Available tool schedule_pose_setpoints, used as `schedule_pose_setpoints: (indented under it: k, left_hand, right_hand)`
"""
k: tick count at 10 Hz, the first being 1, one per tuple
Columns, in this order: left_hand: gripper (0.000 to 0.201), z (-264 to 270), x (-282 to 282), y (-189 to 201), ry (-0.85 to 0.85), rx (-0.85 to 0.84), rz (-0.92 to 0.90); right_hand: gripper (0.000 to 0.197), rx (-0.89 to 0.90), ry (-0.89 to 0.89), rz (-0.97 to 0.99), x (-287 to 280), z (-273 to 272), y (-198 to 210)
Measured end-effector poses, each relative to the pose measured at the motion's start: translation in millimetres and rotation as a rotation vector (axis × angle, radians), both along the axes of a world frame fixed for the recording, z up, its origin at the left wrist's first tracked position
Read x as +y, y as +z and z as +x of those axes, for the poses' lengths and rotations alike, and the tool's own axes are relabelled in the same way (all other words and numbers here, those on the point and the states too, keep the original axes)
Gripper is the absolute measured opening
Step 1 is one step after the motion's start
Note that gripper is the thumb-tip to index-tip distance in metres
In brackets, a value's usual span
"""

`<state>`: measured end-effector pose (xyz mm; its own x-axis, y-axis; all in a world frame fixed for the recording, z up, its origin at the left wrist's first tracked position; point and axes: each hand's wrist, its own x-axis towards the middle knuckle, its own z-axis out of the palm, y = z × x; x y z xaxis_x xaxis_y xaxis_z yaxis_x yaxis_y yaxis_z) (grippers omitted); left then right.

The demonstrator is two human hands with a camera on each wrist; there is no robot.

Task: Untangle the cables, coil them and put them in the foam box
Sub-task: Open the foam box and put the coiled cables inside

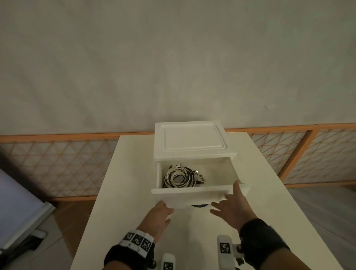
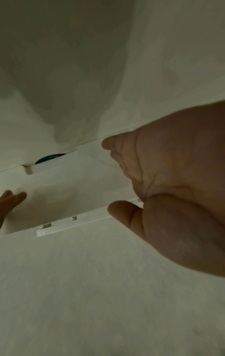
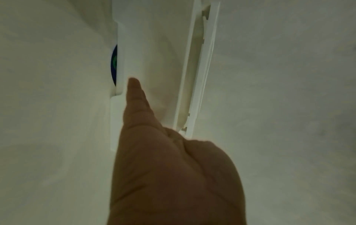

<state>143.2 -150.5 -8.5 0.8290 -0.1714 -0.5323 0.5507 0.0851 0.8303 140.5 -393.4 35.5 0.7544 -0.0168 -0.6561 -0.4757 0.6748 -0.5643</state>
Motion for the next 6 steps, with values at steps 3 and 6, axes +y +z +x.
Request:
schedule_pose_setpoints:
  k: [3,6]
  left_hand:
    - [0.032,38.0,-17.4,-0.4,0.040,-0.071,0.018]
    - [0.094,106.9,-24.2,7.7,-0.003,-0.061,0.189]
  right_hand:
    - [0.090,-0.118,-0.181,0.176,6.0,32.2,-7.3]
    - [0.048,-0.148,-1.171,1.588,13.7,103.1,7.2]
